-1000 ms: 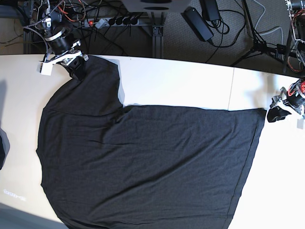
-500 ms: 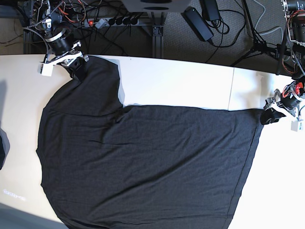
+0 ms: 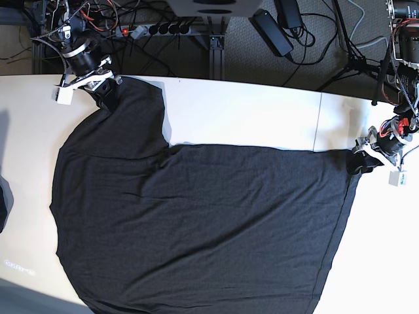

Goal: Fold the T-shirt properly
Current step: 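Close both grippers on the dark grey shirt's corners, then lift both held corners and pull them across the shirt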

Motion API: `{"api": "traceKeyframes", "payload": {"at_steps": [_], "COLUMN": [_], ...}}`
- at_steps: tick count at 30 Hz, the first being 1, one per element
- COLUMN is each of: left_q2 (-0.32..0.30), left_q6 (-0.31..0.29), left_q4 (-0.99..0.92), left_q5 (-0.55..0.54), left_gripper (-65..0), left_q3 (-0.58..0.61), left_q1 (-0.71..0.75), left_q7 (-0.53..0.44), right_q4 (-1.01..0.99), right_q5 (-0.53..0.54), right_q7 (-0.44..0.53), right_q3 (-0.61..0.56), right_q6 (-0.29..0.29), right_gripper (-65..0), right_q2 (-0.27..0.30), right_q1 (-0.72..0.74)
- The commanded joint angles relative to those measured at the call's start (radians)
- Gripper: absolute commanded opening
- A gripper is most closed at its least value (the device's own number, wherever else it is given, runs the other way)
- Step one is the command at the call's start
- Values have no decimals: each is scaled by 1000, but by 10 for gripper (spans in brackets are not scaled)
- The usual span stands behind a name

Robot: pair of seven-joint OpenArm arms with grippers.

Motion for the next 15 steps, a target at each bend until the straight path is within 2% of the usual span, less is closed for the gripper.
{"api": "traceKeyframes", "payload": {"at_steps": [1,2,6,9,12,15], "left_q2": [5,10,28,29,26,23], "left_q6": [-3,-3,-3,-3,-6,-6], "left_q4": [-6,-6,-6,-6,-6,-6], "left_q5": [53,53,64,65,77,166], "left_gripper": [-338,-357,-536,-634,-650,-650], "left_q3": [14,14,14,14,14,14], "left_q1": [11,11,12,13,12,12], "left_q7": [89,89,84,27,-49,-99], "right_q4": [2,2,2,2,2,2], "right_q5": [-19,-19,-19,-19,-19,-19], "right_q7": [-28,-28,-28,-29,-32,-33], "right_q3": [0,0,0,0,0,0], "right_q6": [31,31,31,31,31,31], "right_gripper": [-650,-650,-650,-650,-650,-650], "right_q2": [3,3,3,3,3,3], "right_q1": [-4,-4,-4,-4,-4,-4]}}
